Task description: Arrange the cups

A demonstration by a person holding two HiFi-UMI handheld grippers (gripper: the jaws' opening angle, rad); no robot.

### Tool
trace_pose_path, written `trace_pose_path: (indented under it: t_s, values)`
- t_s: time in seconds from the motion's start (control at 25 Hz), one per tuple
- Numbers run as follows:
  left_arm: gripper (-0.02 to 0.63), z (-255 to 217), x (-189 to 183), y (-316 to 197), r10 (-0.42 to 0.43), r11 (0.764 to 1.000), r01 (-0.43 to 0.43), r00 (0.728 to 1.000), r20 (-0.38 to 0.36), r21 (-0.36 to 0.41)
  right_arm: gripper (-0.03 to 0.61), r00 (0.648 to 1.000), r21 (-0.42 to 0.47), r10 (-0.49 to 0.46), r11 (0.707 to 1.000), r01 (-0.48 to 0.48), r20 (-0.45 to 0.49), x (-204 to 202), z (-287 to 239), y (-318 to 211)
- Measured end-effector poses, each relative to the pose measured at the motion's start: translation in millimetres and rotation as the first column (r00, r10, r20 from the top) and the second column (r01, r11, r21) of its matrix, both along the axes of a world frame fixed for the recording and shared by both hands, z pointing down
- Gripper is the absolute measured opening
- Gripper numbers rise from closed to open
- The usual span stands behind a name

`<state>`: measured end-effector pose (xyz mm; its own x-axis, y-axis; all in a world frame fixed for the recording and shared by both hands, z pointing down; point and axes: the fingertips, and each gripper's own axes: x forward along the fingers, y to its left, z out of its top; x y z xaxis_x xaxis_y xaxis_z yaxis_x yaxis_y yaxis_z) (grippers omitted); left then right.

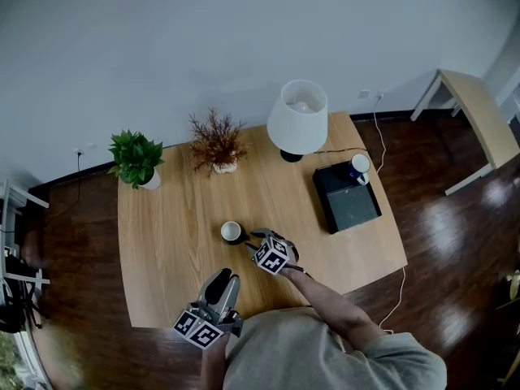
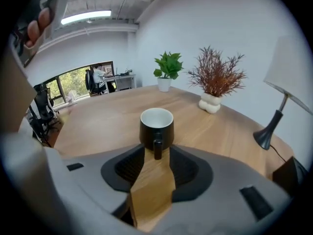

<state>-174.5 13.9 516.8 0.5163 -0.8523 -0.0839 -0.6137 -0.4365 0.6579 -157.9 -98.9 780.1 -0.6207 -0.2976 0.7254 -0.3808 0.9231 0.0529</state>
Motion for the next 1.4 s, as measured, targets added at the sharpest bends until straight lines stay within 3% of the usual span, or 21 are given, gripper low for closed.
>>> trace_pose_path:
  t_s: [0.24,0.48,0.6,0.72,0.88,1.04,1.16,1.28,1.36,1.4]
  values:
    - [0.123,-3,-8,3,-0.018,1.0,0.018,1.0,-0.002,0.009,0.172,0.993,-0.007,-0.037,0.999,0.036,-0.11,-22,21,-8]
    - [0.123,-1,-6,3,-0.005,1.0,0.005,1.0,-0.006,0.005,0.094,0.985,0.009,-0.073,0.997,0.075,-0.156,-30,18,-7]
    - [0.123,-1,-2,1,0.011,1.0,-0.011,1.0,-0.003,0.004,0.086,0.993,-0.019,-0.034,0.999,0.033,-0.11,-21,14,-5]
    - [0.121,1,-3,0,0.014,1.0,-0.014,1.0,0.0,-0.006,0.086,0.999,-0.084,0.053,0.995,-0.053,-0.002,-3,6,-2]
    - [0.123,5,3,-2,0.029,0.999,-0.029,1.0,0.002,-0.016,0.086,0.955,-0.141,0.247,0.964,-0.225,0.167,57,-25,-25]
    - [0.123,4,13,-6,0.06,0.998,-0.06,0.998,0.005,-0.019,0.086,0.86,-0.059,0.428,0.901,-0.429,0.278,157,-80,-80]
    - [0.123,4,18,-8,0.077,0.997,-0.077,0.997,0.011,-0.019,0.086,0.764,0.039,0.557,0.799,-0.6,0.327,245,-122,-128]
    - [0.123,4,24,-8,0.087,0.996,-0.087,0.996,0.011,-0.02,0.086,0.677,0.087,0.671,0.688,-0.721,0.303,318,-121,-168]
    - [0.123,3,28,-8,0.101,0.995,-0.101,0.995,0.013,-0.019,0.086,0.643,0.088,0.721,0.645,-0.759,0.26,344,-103,-182]
    - [0.123,2,30,-8,0.107,0.994,-0.106,0.994,0.015,-0.018,0.086,0.637,0.088,0.733,0.637,-0.766,0.239,350,-92,-185]
